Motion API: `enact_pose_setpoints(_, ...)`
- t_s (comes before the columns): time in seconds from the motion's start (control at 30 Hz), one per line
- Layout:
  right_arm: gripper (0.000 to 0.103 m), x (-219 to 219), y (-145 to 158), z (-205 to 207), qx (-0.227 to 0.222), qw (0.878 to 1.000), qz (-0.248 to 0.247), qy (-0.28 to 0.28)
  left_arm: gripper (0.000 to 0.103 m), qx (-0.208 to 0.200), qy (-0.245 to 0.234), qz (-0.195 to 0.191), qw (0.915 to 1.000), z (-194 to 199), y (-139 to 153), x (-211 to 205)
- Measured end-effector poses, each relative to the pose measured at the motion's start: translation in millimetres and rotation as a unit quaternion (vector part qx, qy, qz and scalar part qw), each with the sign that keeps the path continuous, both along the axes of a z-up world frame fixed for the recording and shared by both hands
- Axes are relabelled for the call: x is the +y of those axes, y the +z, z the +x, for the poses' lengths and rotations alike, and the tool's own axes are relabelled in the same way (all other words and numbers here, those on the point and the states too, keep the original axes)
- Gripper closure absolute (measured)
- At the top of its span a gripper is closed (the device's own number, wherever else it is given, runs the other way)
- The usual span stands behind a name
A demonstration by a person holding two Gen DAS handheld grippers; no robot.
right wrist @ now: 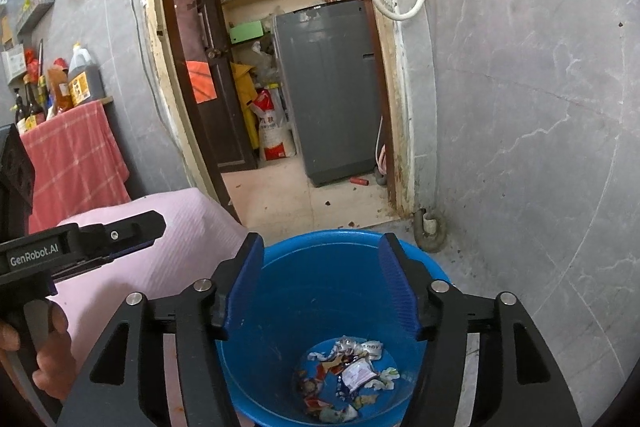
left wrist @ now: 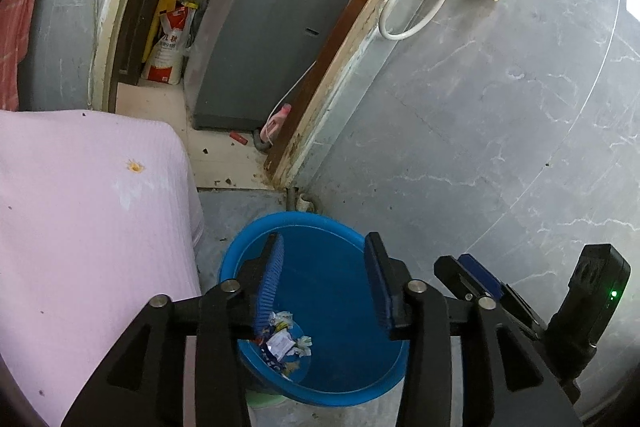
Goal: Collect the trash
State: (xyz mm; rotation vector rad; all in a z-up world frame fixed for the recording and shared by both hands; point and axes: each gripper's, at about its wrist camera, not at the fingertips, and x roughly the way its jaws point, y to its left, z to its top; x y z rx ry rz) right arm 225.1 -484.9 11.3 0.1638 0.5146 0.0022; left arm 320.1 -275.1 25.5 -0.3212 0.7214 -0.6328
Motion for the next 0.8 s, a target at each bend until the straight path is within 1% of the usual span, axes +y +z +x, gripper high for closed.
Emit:
enact_pose_setpoints(0.07,0.037,-0.6,2.4,-1.8,-0.004,1.0,0.0,-0.001,0.057,-0.004,0.005,-0.002,1.0,-1.8,3.3,3.7)
enact_pose_setpoints(0.1,0.033,-0.3,4.4,-3.5,-0.008,1.0,-0.002,-0.003,0.055,-0.006,0.006,-0.001,1.0,-2.0,5.4,3.7)
enact_pose_setpoints(0.17,0.029,1.0,10.1,-8.0,-0.015,1.0,-0.005,-0.006,0.046,-0.013,0.015,0.009,0.9998,-5.1,10.6,6.8)
enact_pose_setpoints(0.2,0.026,1.7,13.7,-10.8,-0.02,1.0,-0.006,-0.006,0.042,-0.016,0.017,0.012,0.9996,-7.8,11.9,8.3)
enact_pose_setpoints(0.27,0.022,4.2,21.1,-17.1,-0.032,0.999,-0.009,-0.007,0.024,-0.032,0.032,0.024,0.9987,-14.2,18.0,14.5)
enact_pose_setpoints(0.33,0.016,6.6,28.1,-24.6,-0.043,0.999,-0.015,-0.011,0.012,-0.062,0.057,0.04,0.9956,-25.8,26.9,23.0)
enact_pose_setpoints(0.37,0.014,8.1,32.4,-29.9,-0.05,0.998,-0.017,-0.015,0.008,-0.074,0.064,0.045,0.9941,-30.3,29.0,26.0)
enact_pose_setpoints(0.43,0.005,10.4,38.8,-38.3,-0.062,0.998,-0.016,-0.018,0.006,-0.103,0.078,0.056,0.99,-43.0,35.5,34.5)
enact_pose_setpoints(0.5,0.0,14.3,45.8,-47.6,-0.072,0.997,-0.014,-0.017,0.004,-0.125,0.088,0.067,0.986,-56.0,40.8,42.8)
enact_pose_setpoints(0.6,0.0,23.2,56.8,-60.5,-0.086,0.996,-0.017,-0.016,0.002,-0.146,0.098,0.069,0.9821,-76.8,46.1,56.3)
enact_pose_setpoints(0.8,0.0,44.3,72.4,-89.2,-0.104,0.994,-0.029,-0.012,0.002,-0.168,0.119,0.06,0.9768,-114.3,55.9,78.0)
